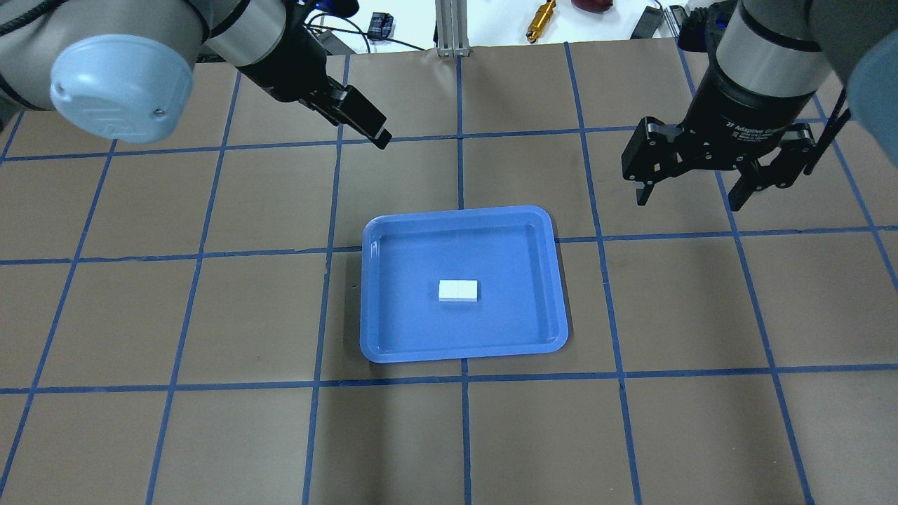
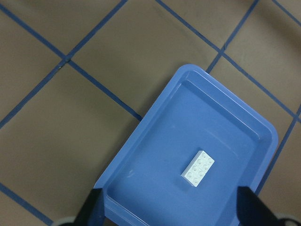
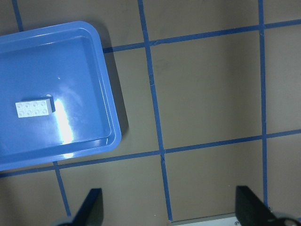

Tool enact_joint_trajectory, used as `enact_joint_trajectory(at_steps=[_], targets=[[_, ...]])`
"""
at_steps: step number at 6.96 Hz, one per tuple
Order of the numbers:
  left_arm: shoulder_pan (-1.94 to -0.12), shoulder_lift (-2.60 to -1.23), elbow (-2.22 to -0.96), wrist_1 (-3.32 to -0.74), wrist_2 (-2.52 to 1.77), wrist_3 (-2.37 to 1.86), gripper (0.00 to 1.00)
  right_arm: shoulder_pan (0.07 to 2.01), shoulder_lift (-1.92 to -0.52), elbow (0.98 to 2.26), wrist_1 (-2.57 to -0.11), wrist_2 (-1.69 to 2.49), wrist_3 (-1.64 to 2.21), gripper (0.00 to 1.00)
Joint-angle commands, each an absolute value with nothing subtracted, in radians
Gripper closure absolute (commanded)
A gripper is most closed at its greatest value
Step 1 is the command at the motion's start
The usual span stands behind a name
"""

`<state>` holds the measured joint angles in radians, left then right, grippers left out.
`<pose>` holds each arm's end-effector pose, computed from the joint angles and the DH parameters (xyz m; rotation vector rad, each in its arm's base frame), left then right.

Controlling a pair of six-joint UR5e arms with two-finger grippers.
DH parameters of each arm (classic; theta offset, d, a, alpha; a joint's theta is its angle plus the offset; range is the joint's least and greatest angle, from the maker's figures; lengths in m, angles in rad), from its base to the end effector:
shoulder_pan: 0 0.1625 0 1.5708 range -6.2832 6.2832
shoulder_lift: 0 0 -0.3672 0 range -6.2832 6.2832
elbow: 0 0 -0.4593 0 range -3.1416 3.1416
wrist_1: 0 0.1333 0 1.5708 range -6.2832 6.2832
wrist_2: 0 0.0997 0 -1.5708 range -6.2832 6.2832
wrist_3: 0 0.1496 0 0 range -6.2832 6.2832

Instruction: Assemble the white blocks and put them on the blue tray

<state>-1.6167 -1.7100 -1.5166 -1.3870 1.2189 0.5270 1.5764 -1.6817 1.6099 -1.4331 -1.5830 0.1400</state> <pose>-0.2132 -0.6125 0.3572 -0.8183 -2.6907 0.2541 0.1343 -0.5064 0.4046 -0.2091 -3.1160 -0.1013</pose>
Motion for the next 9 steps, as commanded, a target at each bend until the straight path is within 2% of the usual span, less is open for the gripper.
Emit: enact_joint_trajectory(at_steps=[1,4,6,9], targets=[[-1.605,-1.631,-1.520,-1.480,1.392,0.327,0.00,1.582,-1.689,1.609,-1.433,-1.582,0.134,0.00],[-1.600,-1.572,-1.558,-1.578,1.540,0.061,0.00,1.580,-1.686,1.609,-1.450,-1.574,0.077,0.00],[-1.588,-1.551,-1.559,-1.569,1.647,0.018,0.00,1.580,-1.687,1.609,-1.448,-1.572,0.049,0.00],[-1.585,-1.554,-1.554,-1.566,1.586,0.020,0.00,1.578,-1.686,1.609,-1.448,-1.580,0.048,0.00]])
